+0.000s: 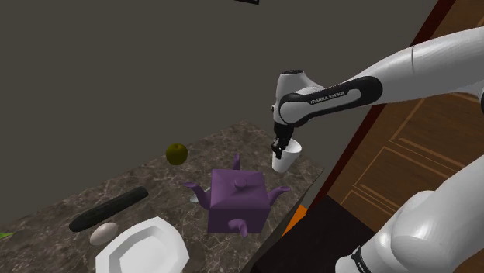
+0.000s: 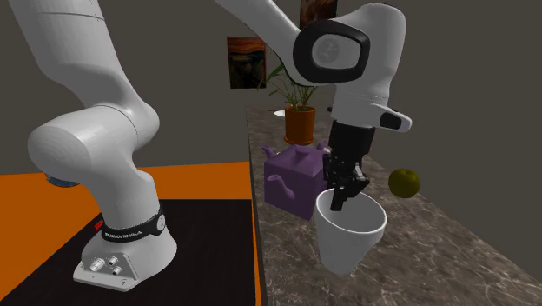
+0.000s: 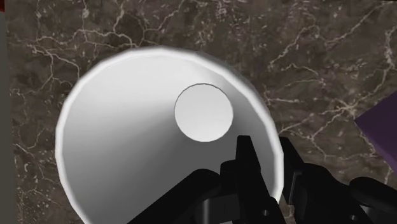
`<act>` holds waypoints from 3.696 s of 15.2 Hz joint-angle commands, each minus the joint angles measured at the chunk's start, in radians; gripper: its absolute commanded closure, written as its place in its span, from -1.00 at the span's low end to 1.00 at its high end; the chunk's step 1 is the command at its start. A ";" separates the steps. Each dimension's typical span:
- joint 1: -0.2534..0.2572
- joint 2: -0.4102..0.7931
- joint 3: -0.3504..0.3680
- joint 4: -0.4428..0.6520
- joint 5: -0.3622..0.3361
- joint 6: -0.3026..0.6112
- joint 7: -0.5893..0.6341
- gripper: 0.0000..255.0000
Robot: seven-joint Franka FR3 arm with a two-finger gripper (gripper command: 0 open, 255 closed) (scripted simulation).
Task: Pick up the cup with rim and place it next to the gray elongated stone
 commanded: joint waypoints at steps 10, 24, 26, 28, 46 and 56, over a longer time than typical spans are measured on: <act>0.003 -0.069 0.003 0.083 0.008 -0.152 -0.013 1.00; 0.004 -0.120 0.005 0.210 0.014 -0.330 -0.029 1.00; 0.026 -0.097 0.033 0.236 0.027 -0.336 0.015 1.00; 0.046 -0.070 0.061 0.266 0.038 -0.343 0.060 1.00; 0.246 0.330 0.251 0.762 0.040 -0.466 0.439 1.00; 0.430 0.735 0.283 1.374 -0.032 -0.684 0.600 1.00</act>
